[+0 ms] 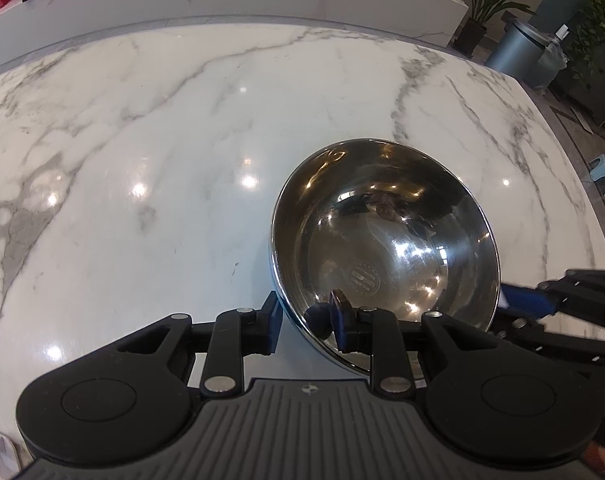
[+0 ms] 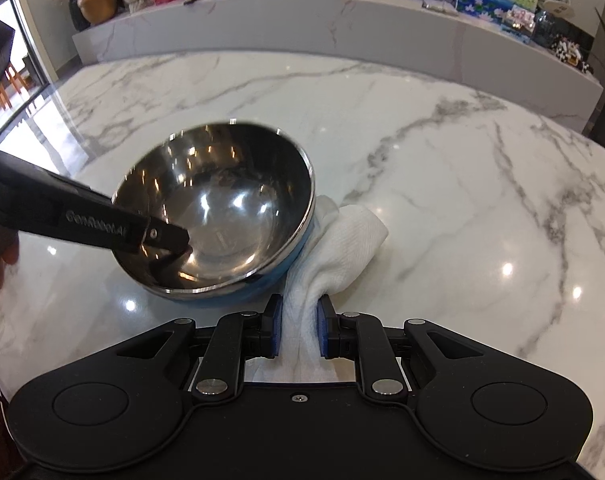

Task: Clean bowl
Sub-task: 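Press the cloth on the outer wall with the right gripper while the left holds the rim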

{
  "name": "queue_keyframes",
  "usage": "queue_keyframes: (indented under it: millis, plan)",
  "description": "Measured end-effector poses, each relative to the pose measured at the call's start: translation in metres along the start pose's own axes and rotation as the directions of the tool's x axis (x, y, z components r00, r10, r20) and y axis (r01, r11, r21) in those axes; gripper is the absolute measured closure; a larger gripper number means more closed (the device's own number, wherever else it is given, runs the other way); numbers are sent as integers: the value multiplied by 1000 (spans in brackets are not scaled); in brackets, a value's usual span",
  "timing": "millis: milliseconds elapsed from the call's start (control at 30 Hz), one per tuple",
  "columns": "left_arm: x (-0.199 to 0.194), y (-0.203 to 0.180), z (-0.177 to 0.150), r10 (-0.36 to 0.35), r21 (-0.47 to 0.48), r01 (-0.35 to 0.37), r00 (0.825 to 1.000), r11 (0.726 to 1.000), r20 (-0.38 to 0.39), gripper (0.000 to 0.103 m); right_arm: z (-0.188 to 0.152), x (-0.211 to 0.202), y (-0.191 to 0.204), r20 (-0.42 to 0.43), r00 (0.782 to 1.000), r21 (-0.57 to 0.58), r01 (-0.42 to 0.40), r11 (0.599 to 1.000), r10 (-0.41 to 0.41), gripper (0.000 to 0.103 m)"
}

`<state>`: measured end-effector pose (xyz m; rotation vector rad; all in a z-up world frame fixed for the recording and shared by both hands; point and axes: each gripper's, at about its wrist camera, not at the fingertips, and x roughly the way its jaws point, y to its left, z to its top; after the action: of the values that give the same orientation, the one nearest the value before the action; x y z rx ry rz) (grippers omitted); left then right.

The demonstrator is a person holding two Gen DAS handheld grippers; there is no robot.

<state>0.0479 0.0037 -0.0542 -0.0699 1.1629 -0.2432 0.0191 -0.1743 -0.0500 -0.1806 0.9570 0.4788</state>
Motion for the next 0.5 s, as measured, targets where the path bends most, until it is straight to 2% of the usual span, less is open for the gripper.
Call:
queue_keyframes:
  millis: [167,500]
  plan:
    - [1,-1,0,1,4,-1,1000,1000,0,79,2,-3,-2,11,1000,4,-3,1000,3,88]
    - [-1,1,-2,-1,7,1,1000,1000,10,80,-4,11,8,-38,999,-34,-3,999,1,88]
